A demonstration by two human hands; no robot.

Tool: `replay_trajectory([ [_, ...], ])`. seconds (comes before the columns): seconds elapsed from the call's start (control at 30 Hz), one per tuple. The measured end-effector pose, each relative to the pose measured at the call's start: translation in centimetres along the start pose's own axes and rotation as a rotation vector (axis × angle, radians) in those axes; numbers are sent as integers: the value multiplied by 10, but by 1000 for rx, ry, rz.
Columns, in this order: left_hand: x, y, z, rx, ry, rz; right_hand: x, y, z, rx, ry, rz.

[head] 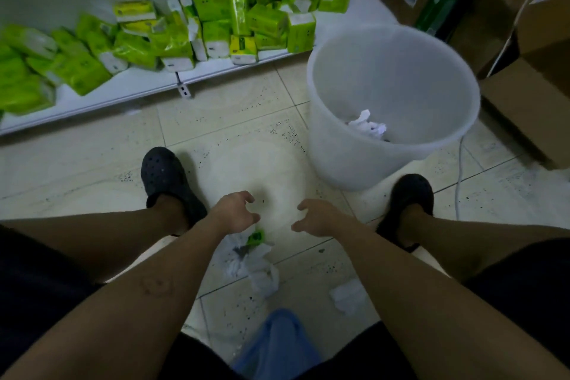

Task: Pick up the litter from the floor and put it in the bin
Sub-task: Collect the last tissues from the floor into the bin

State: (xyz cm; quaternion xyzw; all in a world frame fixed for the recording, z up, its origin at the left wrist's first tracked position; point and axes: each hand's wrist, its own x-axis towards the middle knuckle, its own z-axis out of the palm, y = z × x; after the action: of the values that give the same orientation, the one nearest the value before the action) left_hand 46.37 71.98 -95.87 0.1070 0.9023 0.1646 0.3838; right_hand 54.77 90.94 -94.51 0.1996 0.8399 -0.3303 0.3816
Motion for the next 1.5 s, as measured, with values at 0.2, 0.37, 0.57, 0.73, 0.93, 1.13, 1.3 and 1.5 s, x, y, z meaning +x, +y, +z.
replay_trajectory([
  [0.2,41,-31,20,-15,-69,-43,53,-1,26,-127,-114,39],
  [0.37,70,-72,47,-69,-114,-128,102,-12,62,-163,-142,-12],
  [0.57,108,-110,62,-94,-130,-187,142,-11,111,-266,-279,-21],
  [0.73,135,-118,77,-29,-135,-110,157,-8,139,-150,-232,-78],
  [0.93,141,-114,93,-59,-42,-145,169,0,148,-419,-139,-180],
  [1.13,132,-117,68,-130,70,-189,156,10,129,-587,-127,-176],
  [1.3,117,-100,42,-163,87,-170,136,9,103,-557,-197,-115],
  [1.5,91,-66,4,-123,135,-49,99,-8,66,-392,-213,-79],
])
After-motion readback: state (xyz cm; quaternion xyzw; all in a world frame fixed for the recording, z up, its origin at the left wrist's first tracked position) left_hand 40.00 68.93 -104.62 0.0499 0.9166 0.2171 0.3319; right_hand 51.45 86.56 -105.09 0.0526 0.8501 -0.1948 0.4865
